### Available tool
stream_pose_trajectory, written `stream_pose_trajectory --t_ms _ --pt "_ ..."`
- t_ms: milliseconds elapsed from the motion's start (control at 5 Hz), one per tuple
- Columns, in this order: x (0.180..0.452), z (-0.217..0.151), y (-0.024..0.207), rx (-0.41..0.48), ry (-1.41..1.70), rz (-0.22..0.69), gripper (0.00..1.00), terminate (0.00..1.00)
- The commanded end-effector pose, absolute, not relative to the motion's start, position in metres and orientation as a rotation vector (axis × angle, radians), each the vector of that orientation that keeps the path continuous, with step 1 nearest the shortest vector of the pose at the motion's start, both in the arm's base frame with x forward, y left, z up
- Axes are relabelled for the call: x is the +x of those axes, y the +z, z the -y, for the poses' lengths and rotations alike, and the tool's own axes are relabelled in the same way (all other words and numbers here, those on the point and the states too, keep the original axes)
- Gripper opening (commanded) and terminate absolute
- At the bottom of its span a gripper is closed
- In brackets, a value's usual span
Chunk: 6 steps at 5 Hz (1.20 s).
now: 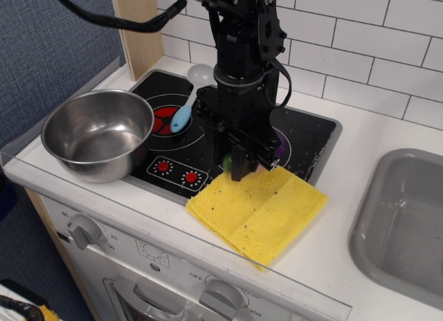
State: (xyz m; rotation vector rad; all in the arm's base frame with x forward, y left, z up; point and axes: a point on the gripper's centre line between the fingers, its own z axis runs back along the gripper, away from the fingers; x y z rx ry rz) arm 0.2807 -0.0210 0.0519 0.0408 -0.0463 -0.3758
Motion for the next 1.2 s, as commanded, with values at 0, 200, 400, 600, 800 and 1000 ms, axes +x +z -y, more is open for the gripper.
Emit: stream_pose_trajectory --t_ms 0,200,400,600,800,1000 --pt "0.281 0.016 0.060 0.026 -0.347 0.103 1.00 0.00" --pt "0.281 0.021 0.059 0.037 -0.225 0.134 1.00 0.00" --pt "0.280 0.027 0.059 0.004 -0.134 0.121 1.00 0.00" --pt "0.280 0.029 0.060 -0.032 -0.125 0.096 1.00 0.00" --pt "0.280 0.029 0.060 -0.032 -0.125 0.096 1.00 0.00" --pt "0.280 0.029 0.060 -0.032 -0.125 0.096 1.00 0.00"
